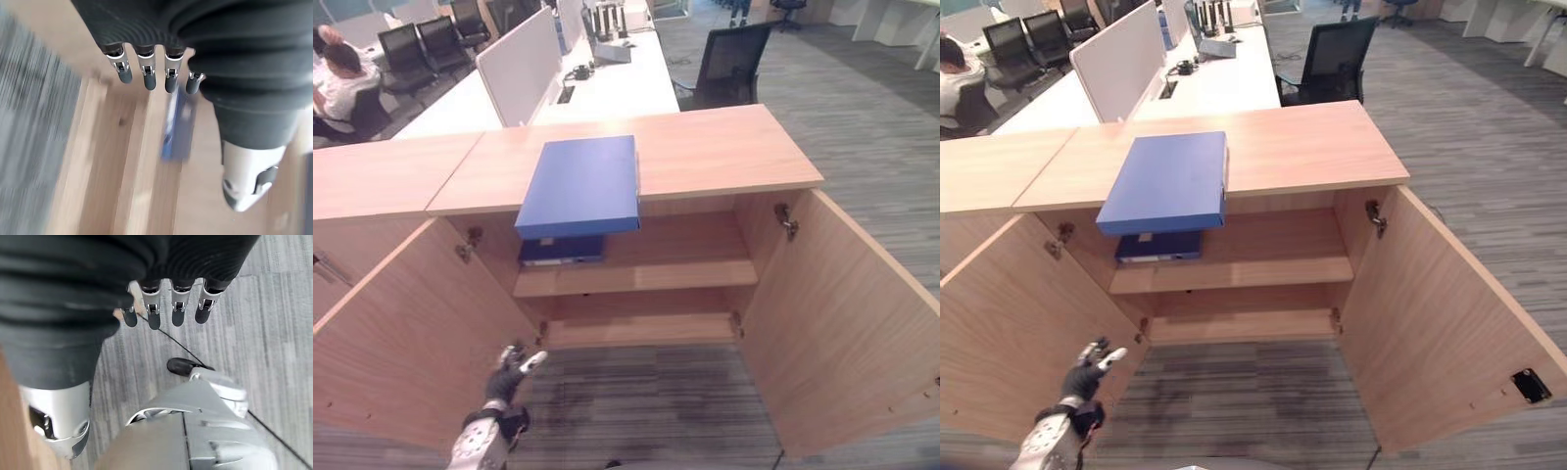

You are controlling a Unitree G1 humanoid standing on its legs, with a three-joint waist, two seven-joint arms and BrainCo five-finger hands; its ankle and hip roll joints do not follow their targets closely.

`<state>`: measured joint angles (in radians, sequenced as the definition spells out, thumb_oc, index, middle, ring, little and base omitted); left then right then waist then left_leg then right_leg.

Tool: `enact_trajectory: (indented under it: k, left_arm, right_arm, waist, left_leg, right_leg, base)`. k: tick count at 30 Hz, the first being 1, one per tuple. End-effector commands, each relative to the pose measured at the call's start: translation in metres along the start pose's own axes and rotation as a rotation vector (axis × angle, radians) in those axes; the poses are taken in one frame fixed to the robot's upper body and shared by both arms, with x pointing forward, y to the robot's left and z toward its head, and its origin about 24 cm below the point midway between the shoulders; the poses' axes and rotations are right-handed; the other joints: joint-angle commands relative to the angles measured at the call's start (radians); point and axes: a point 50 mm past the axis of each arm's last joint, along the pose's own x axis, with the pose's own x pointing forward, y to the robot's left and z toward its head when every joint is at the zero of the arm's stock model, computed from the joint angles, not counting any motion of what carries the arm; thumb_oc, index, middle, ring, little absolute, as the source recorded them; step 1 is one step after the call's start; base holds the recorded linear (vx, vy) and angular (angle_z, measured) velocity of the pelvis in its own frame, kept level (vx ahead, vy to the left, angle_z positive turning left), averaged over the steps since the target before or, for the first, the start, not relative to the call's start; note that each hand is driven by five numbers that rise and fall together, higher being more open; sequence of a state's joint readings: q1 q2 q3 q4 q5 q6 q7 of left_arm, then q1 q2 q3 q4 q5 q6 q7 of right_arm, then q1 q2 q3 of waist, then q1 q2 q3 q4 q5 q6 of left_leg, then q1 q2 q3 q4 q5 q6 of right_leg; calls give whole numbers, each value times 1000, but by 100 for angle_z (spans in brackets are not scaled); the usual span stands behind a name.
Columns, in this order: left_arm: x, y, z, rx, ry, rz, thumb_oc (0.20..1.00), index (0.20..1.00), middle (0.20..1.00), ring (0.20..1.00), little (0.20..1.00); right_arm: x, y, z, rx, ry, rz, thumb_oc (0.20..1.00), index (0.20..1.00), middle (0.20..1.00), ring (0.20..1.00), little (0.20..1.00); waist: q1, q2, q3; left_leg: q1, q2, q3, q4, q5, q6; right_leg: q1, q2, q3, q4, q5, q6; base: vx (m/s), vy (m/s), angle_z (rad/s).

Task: Put the empty folder in the office cabinet

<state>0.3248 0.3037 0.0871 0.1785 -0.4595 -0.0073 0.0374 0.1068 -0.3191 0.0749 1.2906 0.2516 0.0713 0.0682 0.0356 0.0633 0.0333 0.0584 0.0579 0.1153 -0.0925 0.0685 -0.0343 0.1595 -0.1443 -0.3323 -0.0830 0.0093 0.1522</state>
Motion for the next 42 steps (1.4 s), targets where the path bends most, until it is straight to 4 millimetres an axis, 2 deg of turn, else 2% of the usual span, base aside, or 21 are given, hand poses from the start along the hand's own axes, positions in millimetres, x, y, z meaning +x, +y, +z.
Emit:
enact_trajectory:
  k: [1,3,4,6,9,10,11,12,14,17,26,30,35,36,37,42]
  left_arm:
    - [10,8,42,4,-169,30,1000,1000,1000,1000,1000]
    - [5,11,71,6,-309,74,1000,1000,1000,1000,1000]
    - [-2,9,100,52,-452,108,1000,1000,1000,1000,1000]
    - [-15,6,134,176,-642,181,1000,1000,1000,1000,1000]
    - [-27,-1,162,328,-811,261,1000,1000,1000,1000,1000]
    - [-32,-7,176,439,-891,281,1000,1000,1000,1000,1000]
    - [-32,-11,181,492,-914,280,1000,1000,1000,1000,1000]
    - [-31,-19,193,607,-969,255,1000,1000,1000,1000,1000]
    - [-31,-30,205,710,-1034,233,1000,1000,1000,1000,1000]
    - [-28,-57,223,859,-1155,179,1000,1000,1000,1000,1000]
    - [-24,-96,241,1074,-1305,112,1000,1000,1000,1000,1000]
    - [-6,-110,242,1186,-1284,111,1000,1000,1000,1000,1000]
    - [5,-114,241,1249,-1254,131,1000,1000,1000,1000,1000]
    - [22,-115,238,1346,-1193,178,1000,1000,1000,1000,1000]
    - [29,-116,239,1393,-1172,204,1000,1000,1000,1000,1000]
    - [41,-115,237,1460,-1122,244,1000,1000,1000,1000,1000]
  right_arm:
    - [2,11,23,-13,-23,25,1000,1000,1000,1000,1000]
    - [2,14,23,-6,-23,32,1000,1000,1000,1000,1000]
    - [3,19,24,6,-32,39,1000,1000,1000,1000,1000]
    - [3,28,22,17,-32,53,1000,1000,1000,1000,1000]
    - [4,37,16,4,-25,62,1000,1000,1000,1000,1000]
    - [4,39,14,-9,-21,62,1000,1000,1000,1000,1000]
    - [4,41,13,-18,-16,61,1000,1000,1000,1000,1000]
    - [4,43,12,-31,-13,66,1000,1000,1000,1000,1000]
    - [4,45,13,-48,-16,69,1000,1000,1000,1000,1000]
    - [4,50,16,-84,-23,82,1000,1000,1000,1000,1000]
    - [4,49,16,-126,-23,74,1000,1000,1000,1000,1000]
    - [4,45,13,-137,-7,57,1000,1000,1000,1000,1000]
    - [4,42,14,-140,-3,47,1000,1000,1000,1000,1000]
    - [4,40,14,-151,3,37,1000,1000,1000,1000,1000]
    - [4,38,14,-152,5,32,1000,1000,1000,1000,1000]
    - [4,36,14,-146,8,24,1000,1000,1000,1000,1000]
  waist:
    - [11,-75,20]
    - [17,-79,22]
    - [25,-85,23]
    - [30,-95,25]
    - [31,-105,27]
    - [28,-109,27]
    - [27,-110,27]
    - [23,-112,25]
    - [17,-112,23]
    - [-4,-111,13]
    - [-27,-111,-2]
    - [-39,-110,-8]
    - [-42,-110,-12]
    - [-49,-110,-14]
    - [-52,-110,-15]
    - [-55,-111,-17]
  left_leg:
    - [4,-64,-40,5,-91,30]
    - [6,-63,-45,5,-93,29]
    - [6,-62,-51,5,-96,26]
    - [10,-59,-55,5,-102,23]
    - [14,-56,-53,5,-107,18]
    - [15,-53,-51,5,-108,16]
    - [16,-53,-50,5,-109,15]
    - [19,-51,-45,5,-110,13]
    - [23,-49,-42,5,-111,11]
    - [32,-44,-34,5,-116,7]
    - [42,-41,-19,5,-123,7]
    - [48,-40,-14,5,-127,7]
    - [51,-39,-10,5,-129,8]
    - [56,-37,-7,5,-131,8]
    - [58,-36,-4,5,-133,8]
    - [64,-36,2,5,-136,8]
  right_leg:
    - [-51,10,78,-4,35,-11]
    - [-48,12,75,-4,32,-13]
    - [-44,13,74,-4,28,-14]
    - [-39,14,76,-4,21,-15]
    - [-35,15,73,-4,17,-15]
    - [-33,16,70,-4,17,-15]
    - [-33,17,71,-4,16,-14]
    - [-31,18,73,-4,17,-14]
    - [-29,19,74,-4,17,-14]
    - [-27,19,81,-4,19,-11]
    - [-26,19,89,-4,21,-7]
    - [-23,19,92,-4,20,-5]
    - [-21,20,95,-4,20,-6]
    - [-21,20,97,-4,20,-5]
    - [-20,21,99,-4,19,-5]
    - [-17,22,102,-4,18,-4]
  base:
    - [23,-24,18]
    - [22,-39,10]
    - [21,-59,6]
    - [22,-71,8]
    - [6,-51,6]
    - [2,-41,1]
    - [-1,-42,0]
    - [0,0,0]
    - [0,0,0]
    - [17,-10,-4]
    - [3,-1,-1]
    - [0,0,0]
    - [2,0,-1]
    - [5,-2,-4]
    - [9,-2,-6]
    - [6,-4,-8]
